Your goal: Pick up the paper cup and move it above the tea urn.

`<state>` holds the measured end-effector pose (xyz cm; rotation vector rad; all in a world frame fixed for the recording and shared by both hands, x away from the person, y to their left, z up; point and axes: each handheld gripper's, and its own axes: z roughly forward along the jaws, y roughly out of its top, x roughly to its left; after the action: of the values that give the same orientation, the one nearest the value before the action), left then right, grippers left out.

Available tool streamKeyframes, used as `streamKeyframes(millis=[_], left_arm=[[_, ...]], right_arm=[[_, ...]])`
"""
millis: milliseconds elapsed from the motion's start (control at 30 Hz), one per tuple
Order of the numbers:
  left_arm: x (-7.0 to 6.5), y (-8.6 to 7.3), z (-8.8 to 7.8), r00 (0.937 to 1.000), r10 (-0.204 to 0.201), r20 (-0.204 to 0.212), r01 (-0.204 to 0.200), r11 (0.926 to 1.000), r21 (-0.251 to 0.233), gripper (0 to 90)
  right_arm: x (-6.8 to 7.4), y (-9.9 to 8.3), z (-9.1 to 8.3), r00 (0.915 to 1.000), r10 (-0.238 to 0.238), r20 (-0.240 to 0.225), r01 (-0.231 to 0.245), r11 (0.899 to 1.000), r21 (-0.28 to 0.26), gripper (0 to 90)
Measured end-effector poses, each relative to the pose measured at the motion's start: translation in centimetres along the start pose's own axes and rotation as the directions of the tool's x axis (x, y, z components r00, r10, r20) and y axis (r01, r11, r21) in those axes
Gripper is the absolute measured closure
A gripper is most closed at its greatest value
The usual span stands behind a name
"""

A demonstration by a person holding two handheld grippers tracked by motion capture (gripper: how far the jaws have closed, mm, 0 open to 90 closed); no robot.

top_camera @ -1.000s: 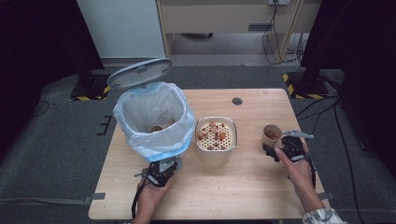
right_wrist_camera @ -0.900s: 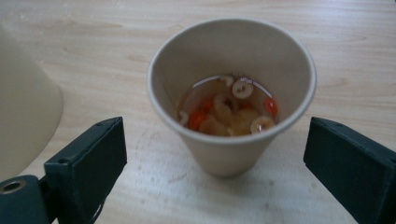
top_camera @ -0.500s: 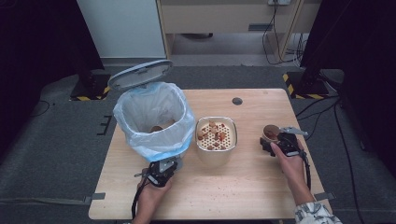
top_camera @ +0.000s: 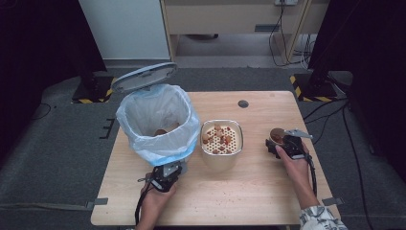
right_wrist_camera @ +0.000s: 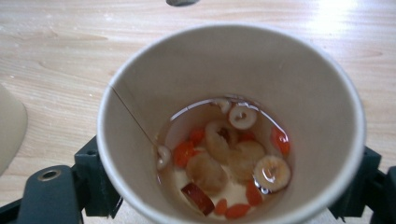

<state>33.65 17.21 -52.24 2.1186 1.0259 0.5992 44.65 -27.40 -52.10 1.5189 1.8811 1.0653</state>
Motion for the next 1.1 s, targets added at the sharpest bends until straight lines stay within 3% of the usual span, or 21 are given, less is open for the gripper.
streamKeyframes(millis=[267, 667, 933, 1100], left_arm=[[0.0, 0.0, 0.0, 1.0, -0.001, -0.002, 0.001, 1.0, -0.001, 88.9], [0.1, 0.0, 0.0, 1.0, -0.009, 0.003, 0.009, 1.0, 0.002, 88.9], [0.0, 0.0, 0.0, 1.0, -0.007, 0.002, 0.007, 1.0, -0.002, 88.9], [0.0, 0.0, 0.0, 1.0, -0.007, 0.003, 0.007, 1.0, 0.001, 88.9]], right_arm=[[0.2, 0.1, 0.4, 0.9994, -0.032, 0.013, 0.032, 0.999, -0.019, 25.8], [0.2, 0.0, -0.1, 0.9976, -0.065, -0.024, 0.064, 0.998, -0.021, 30.0], [0.6, 0.8, -1.4, 0.9915, -0.124, -0.04, 0.123, 0.992, -0.038, 31.1], [0.3, 1.2, -2.3, 0.9901, -0.132, -0.047, 0.13, 0.99, -0.047, 31.4]])
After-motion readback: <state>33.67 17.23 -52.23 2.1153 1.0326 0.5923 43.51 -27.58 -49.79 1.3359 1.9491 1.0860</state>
